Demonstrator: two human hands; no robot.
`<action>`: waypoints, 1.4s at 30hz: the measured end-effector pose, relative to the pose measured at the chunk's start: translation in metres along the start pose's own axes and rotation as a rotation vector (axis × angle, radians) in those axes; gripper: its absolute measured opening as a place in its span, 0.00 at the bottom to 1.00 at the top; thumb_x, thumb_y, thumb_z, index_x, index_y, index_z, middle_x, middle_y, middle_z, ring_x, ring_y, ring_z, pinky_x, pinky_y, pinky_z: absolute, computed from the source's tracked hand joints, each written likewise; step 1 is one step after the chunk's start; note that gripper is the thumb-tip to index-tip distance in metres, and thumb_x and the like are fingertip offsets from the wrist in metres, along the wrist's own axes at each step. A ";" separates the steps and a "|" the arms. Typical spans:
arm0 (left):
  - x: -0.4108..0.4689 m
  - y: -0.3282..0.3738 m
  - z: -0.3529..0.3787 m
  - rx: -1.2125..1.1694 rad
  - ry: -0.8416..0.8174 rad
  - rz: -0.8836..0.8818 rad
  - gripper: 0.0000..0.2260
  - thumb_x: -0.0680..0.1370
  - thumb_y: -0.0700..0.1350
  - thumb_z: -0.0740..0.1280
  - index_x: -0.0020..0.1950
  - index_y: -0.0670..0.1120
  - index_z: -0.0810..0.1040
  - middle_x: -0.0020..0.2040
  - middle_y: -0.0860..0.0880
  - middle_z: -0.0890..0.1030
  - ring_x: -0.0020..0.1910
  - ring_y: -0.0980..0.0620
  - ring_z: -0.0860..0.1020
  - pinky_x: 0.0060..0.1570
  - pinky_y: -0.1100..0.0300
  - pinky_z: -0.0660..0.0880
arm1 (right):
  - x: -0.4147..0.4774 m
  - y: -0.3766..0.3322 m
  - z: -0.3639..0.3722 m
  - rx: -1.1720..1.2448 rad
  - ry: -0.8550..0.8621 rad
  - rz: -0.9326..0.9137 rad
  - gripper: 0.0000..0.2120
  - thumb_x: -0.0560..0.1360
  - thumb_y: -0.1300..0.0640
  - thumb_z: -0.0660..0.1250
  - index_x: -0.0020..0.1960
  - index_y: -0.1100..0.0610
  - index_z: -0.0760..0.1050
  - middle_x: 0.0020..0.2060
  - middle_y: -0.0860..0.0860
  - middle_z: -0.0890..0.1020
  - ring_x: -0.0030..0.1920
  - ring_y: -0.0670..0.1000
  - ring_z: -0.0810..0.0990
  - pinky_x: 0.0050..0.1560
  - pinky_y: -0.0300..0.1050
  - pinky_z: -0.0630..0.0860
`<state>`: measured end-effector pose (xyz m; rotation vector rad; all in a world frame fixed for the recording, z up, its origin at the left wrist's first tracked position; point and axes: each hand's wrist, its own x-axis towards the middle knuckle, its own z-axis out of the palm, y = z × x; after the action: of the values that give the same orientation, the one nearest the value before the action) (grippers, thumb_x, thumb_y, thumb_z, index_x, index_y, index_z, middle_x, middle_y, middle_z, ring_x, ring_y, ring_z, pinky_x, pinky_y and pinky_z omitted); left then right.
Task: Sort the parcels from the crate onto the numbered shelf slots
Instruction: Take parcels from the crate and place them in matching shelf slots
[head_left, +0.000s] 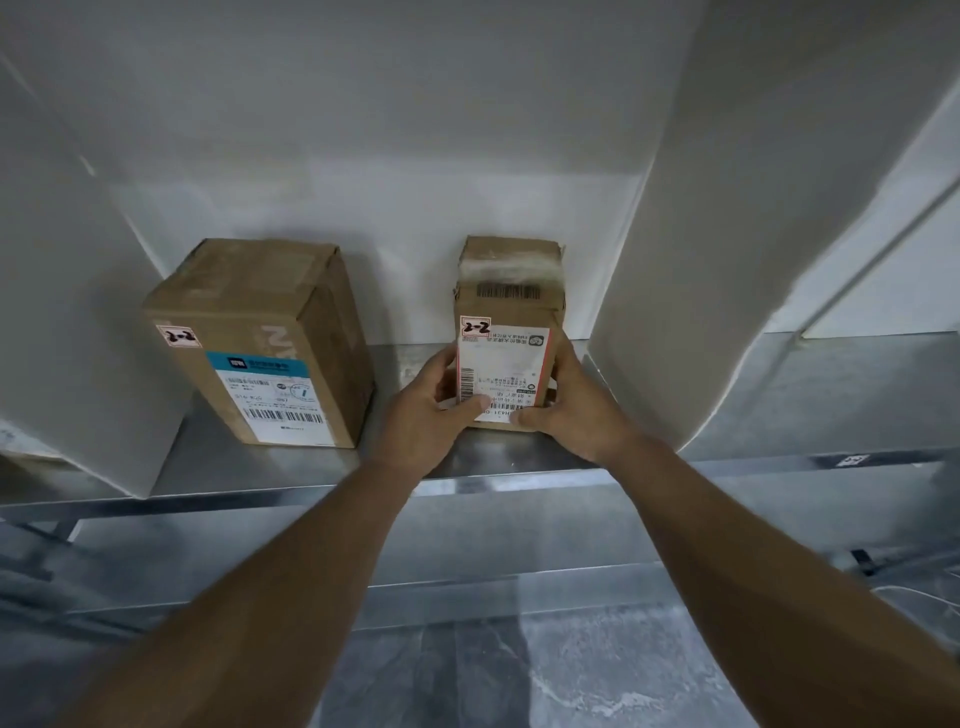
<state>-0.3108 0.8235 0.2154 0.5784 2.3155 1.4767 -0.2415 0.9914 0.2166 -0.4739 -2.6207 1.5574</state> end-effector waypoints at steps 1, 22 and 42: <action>-0.001 0.001 0.001 0.007 0.005 -0.003 0.27 0.76 0.44 0.70 0.73 0.54 0.65 0.64 0.55 0.78 0.58 0.59 0.77 0.51 0.73 0.71 | 0.000 -0.001 0.000 -0.004 -0.001 0.003 0.50 0.70 0.65 0.74 0.78 0.48 0.44 0.59 0.41 0.73 0.55 0.40 0.74 0.49 0.27 0.74; -0.039 -0.010 -0.004 0.139 0.072 -0.064 0.38 0.72 0.49 0.74 0.77 0.53 0.58 0.72 0.52 0.68 0.70 0.50 0.68 0.67 0.50 0.69 | -0.052 0.004 0.009 -0.276 0.200 0.029 0.50 0.68 0.54 0.76 0.78 0.53 0.45 0.76 0.51 0.57 0.74 0.53 0.61 0.69 0.53 0.68; -0.215 -0.065 -0.121 0.564 0.308 -0.085 0.31 0.76 0.58 0.66 0.76 0.50 0.61 0.74 0.50 0.66 0.72 0.50 0.63 0.68 0.57 0.62 | -0.143 -0.083 0.165 -0.634 0.149 -0.368 0.22 0.69 0.56 0.74 0.61 0.61 0.76 0.55 0.59 0.78 0.55 0.61 0.78 0.54 0.52 0.75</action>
<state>-0.1944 0.5964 0.2182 0.3965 2.9798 0.9106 -0.1580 0.7725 0.2232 -0.1034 -2.8231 0.5530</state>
